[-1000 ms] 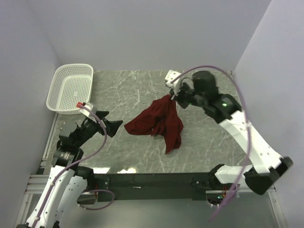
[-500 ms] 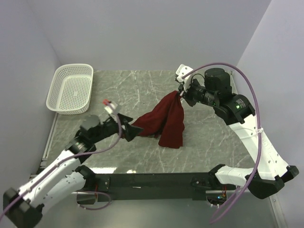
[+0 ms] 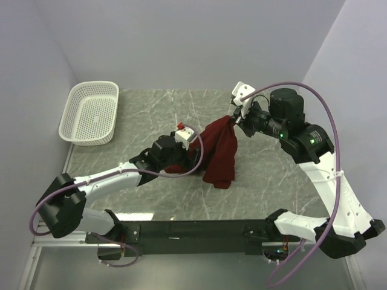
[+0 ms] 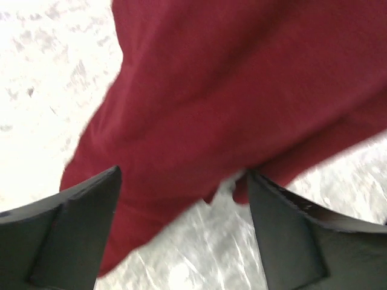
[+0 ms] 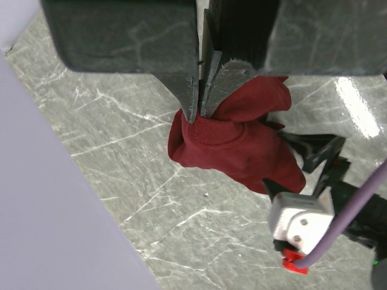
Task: Fold and stack the t-shirts
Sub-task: Flatten the tshirt out
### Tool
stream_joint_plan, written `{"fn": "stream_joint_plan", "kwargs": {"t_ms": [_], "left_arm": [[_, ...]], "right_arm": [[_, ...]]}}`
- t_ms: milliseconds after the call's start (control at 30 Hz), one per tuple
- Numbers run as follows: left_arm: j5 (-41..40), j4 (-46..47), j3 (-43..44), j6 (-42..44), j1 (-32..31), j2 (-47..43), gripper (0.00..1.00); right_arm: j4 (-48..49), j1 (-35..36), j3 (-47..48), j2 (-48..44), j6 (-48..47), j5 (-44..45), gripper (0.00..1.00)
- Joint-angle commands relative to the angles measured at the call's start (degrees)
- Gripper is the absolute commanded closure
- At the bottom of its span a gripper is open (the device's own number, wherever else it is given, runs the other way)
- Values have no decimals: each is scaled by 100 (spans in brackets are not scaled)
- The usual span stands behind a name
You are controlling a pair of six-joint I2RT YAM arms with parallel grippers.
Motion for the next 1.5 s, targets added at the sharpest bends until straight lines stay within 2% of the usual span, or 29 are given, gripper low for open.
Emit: {"fn": "stream_joint_plan", "kwargs": {"t_ms": [0, 33, 133, 167, 233, 267, 533, 633, 733, 767, 867, 1033, 1200, 1300, 1400, 1467], "left_arm": [[-252, 492, 478, 305, -17, 155, 14], [-164, 492, 531, 322, -17, 251, 18], [249, 562, 645, 288, -26, 322, 44], [311, 553, 707, 287, -17, 305, 66], [303, 422, 760, 305, -17, 130, 93], [216, 360, 777, 305, -26, 7, 99], [-751, -220, 935, 621, -17, -2109, 99], [-438, -457, 1356, 526, -26, -2393, 99], [212, -756, 1821, 289, -26, -2175, 99], [719, -922, 1971, 218, -17, -2061, 99], [1573, -1169, 2543, -151, -69, -1560, 99], [1849, -1152, 3481, -310, -753, -821, 99], [1902, -1126, 4345, -441, -1405, -162, 99], [1815, -644, 4198, -739, -1511, -379, 99], [1254, -142, 3338, -872, -1502, -906, 99], [560, -62, 2582, -899, -1502, -1547, 99]], "right_arm": [[247, -104, -87, -340, 85, -94, 100], [264, -165, -157, -375, 103, -94, 100], [317, -314, -236, -436, 181, -102, 100], [309, -350, -219, -445, 191, -94, 100], [291, -446, -184, -454, 226, 2, 100], [274, -525, -167, -463, 217, 55, 100], [431, -947, 167, -647, 182, 881, 100], [589, -1061, 334, -744, 243, 1259, 100], [783, -1158, 492, -867, 348, 1593, 100], [818, -1202, 536, -919, 375, 1672, 100], [967, -1308, 738, -1034, 481, 2024, 100], [1345, -1536, 1248, -1236, 490, 2892, 100], [1381, -1862, 1976, -1122, 612, 2790, 100], [1346, -1862, 2153, -842, 831, 2351, 100], [1258, -1862, 2224, -341, 1121, 1720, 100], [1249, -1853, 2172, 81, 1280, 1218, 100]]}}
